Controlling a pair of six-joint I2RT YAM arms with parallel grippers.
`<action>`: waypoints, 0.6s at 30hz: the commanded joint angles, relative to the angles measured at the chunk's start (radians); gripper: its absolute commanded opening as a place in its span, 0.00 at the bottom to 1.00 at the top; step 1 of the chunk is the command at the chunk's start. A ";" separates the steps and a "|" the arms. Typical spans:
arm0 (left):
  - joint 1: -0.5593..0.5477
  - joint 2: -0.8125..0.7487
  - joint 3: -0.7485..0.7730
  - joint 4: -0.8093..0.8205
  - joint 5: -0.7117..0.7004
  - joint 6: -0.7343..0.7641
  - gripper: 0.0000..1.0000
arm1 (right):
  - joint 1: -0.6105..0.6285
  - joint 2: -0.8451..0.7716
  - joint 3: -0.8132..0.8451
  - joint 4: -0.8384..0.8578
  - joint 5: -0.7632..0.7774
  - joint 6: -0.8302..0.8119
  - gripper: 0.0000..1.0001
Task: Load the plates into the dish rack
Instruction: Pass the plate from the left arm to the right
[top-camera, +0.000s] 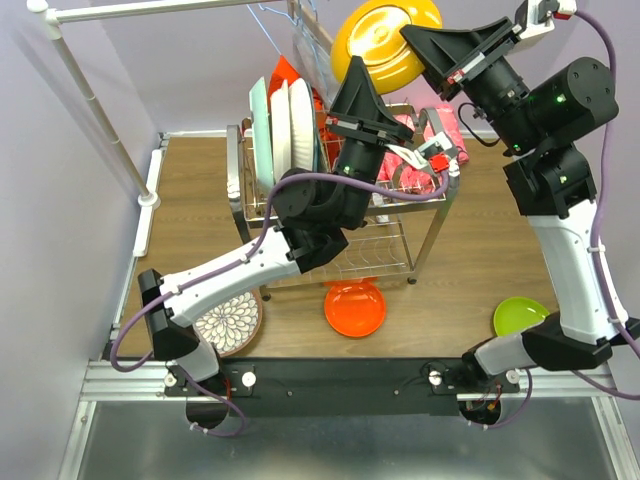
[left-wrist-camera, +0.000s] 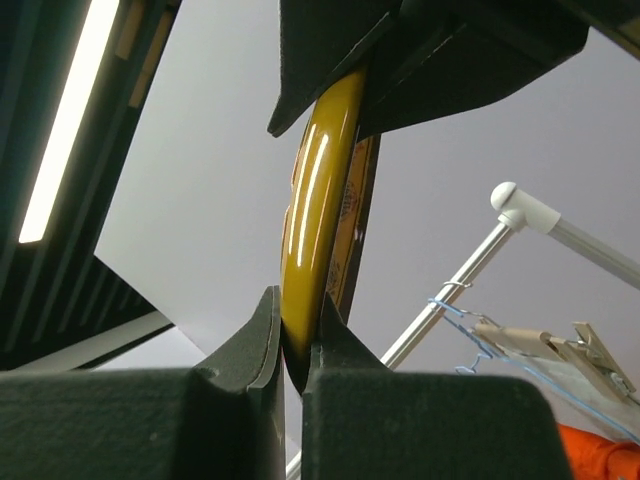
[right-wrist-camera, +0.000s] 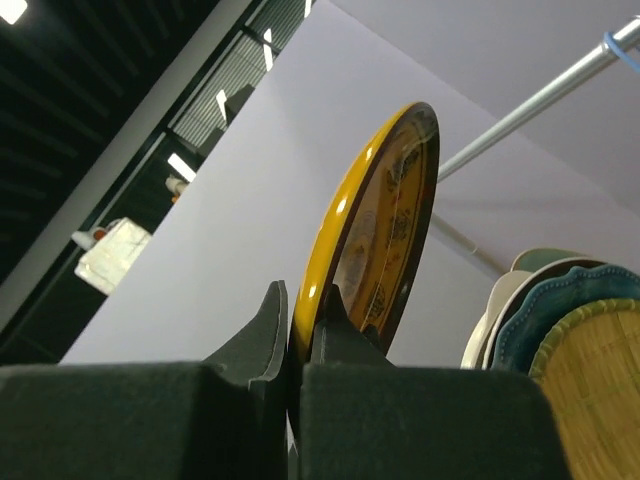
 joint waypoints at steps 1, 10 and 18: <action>-0.026 -0.008 -0.026 0.010 -0.010 -0.033 0.00 | -0.031 0.000 0.012 0.052 -0.027 -0.083 0.00; -0.041 -0.077 -0.089 0.059 -0.073 -0.189 0.24 | -0.127 0.050 0.147 0.126 -0.020 -0.163 0.01; -0.049 -0.198 -0.132 0.007 -0.087 -0.333 0.50 | -0.147 0.077 0.256 0.149 0.016 -0.348 0.01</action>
